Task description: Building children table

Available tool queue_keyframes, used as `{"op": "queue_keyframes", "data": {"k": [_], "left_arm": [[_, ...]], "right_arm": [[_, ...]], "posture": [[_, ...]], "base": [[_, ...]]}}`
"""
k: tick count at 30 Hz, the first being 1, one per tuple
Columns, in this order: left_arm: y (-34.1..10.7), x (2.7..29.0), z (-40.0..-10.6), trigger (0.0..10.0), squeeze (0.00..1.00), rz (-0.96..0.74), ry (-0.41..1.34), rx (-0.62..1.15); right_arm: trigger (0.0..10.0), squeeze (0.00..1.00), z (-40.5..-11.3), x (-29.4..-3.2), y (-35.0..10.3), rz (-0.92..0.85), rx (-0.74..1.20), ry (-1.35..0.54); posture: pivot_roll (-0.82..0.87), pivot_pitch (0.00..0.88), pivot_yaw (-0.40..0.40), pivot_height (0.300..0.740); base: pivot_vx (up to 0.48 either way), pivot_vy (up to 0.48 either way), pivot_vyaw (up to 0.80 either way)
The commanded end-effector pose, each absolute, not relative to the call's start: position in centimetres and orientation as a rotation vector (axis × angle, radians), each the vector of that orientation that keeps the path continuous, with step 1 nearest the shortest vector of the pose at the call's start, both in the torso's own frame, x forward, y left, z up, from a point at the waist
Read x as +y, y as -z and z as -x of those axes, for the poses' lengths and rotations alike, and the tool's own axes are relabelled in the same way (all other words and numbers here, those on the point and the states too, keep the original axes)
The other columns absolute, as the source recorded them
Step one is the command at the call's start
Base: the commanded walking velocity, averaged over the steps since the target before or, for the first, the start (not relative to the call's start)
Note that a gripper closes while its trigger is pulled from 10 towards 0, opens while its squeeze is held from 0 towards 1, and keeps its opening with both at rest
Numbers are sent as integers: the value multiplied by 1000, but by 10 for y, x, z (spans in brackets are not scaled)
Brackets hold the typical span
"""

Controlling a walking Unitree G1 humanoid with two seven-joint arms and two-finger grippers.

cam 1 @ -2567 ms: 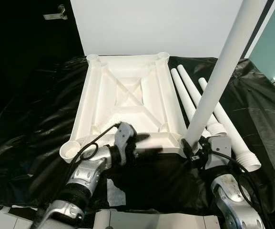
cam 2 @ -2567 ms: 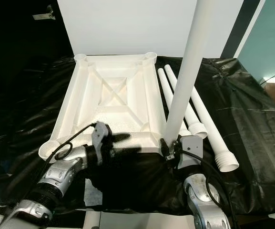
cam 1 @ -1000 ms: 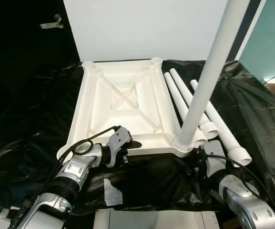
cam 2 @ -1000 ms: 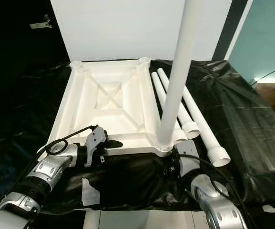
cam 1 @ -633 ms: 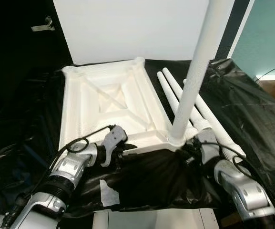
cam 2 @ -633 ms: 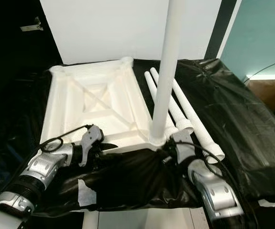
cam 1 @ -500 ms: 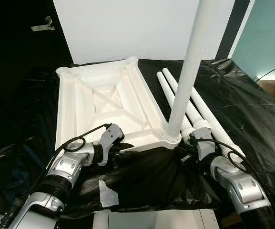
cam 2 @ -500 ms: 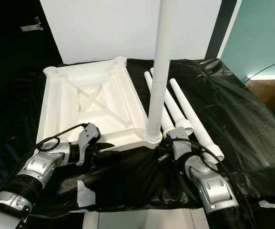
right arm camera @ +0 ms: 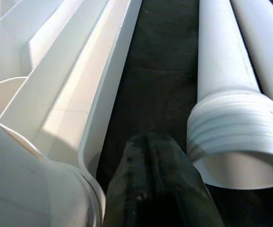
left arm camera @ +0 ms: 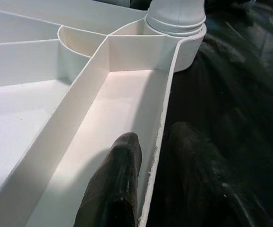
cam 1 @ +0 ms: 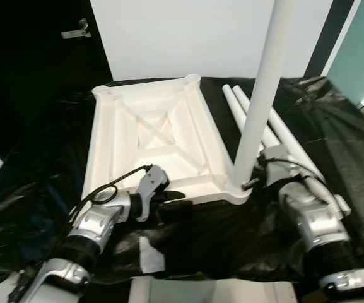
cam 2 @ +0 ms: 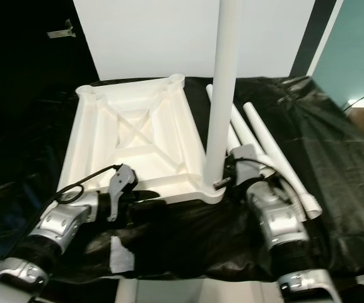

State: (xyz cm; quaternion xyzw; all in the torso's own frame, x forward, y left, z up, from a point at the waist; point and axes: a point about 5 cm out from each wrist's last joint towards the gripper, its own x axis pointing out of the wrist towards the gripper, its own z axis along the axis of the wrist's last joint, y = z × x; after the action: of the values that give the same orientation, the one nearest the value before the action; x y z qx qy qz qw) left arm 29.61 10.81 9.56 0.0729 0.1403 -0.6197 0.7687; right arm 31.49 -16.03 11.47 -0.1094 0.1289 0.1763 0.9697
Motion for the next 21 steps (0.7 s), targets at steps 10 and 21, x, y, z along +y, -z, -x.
{"op": "queue_keyframes", "data": {"k": [10,21], "left_arm": [[-87,66,-288,10000,0,-148,1429,239],[-120,68,-330,10000,0,-108,1051,5]], "right_arm": [[10000,0,-303,-123,-115,185,214,-451],[10000,0,-289,-111,-119,132,212,-439]], "posture": [[-76,0,3,740],[-83,3,3,740]], "base": [[0,0,0],[0,0,0]]}}
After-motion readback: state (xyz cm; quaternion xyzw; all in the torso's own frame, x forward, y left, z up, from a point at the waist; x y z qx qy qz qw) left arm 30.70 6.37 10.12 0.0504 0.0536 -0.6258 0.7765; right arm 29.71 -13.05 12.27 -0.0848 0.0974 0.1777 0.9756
